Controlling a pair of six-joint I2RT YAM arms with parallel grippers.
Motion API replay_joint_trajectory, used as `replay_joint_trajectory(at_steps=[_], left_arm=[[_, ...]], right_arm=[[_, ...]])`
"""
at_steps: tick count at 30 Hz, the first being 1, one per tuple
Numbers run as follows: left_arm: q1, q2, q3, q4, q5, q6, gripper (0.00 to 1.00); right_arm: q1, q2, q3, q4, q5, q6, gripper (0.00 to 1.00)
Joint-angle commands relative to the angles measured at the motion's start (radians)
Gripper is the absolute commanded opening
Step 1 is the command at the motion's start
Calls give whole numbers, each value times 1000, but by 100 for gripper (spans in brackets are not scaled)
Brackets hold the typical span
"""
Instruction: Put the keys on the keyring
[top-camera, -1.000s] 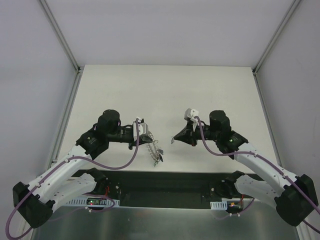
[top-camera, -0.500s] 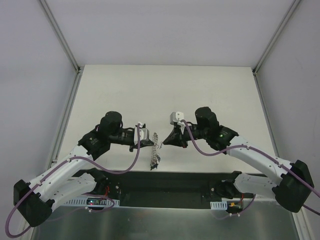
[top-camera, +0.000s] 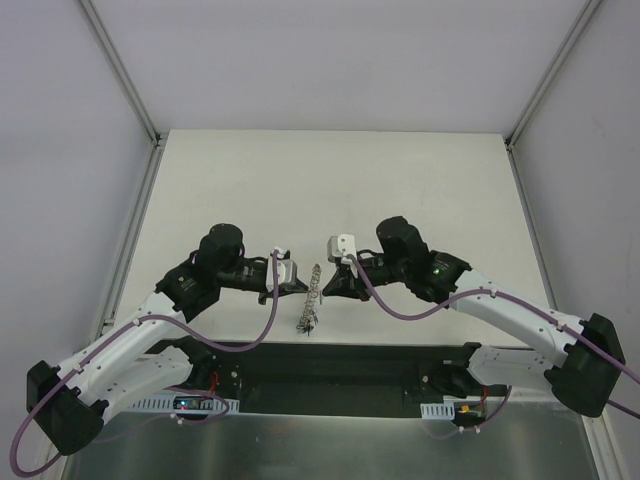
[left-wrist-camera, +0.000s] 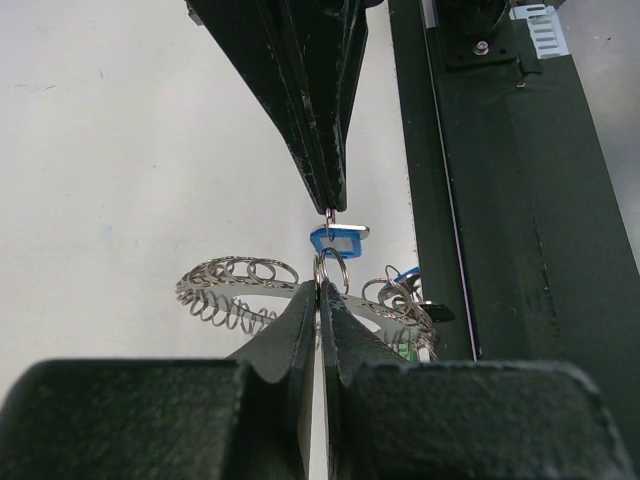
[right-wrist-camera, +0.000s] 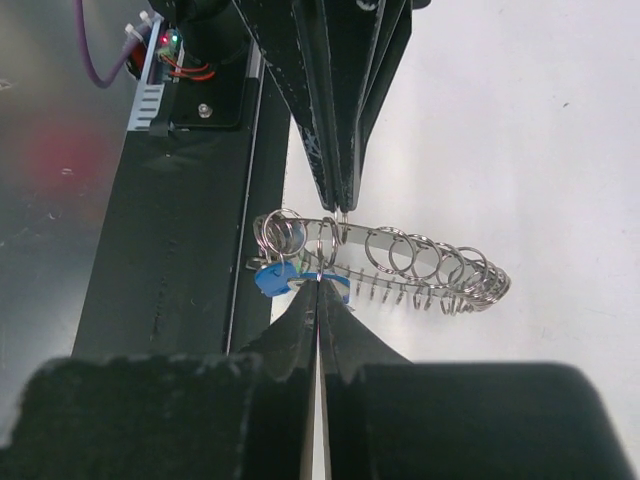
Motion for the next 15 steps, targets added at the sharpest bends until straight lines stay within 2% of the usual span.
replay_joint_trajectory(at_steps=[1, 15], left_arm=[[-10, -16, 7, 63, 78, 24, 0], [-10, 1, 13, 63, 92, 4, 0]], right_arm=[[24, -5, 59, -42, 62, -70, 1], [69, 3, 104, -82, 122, -107, 1]])
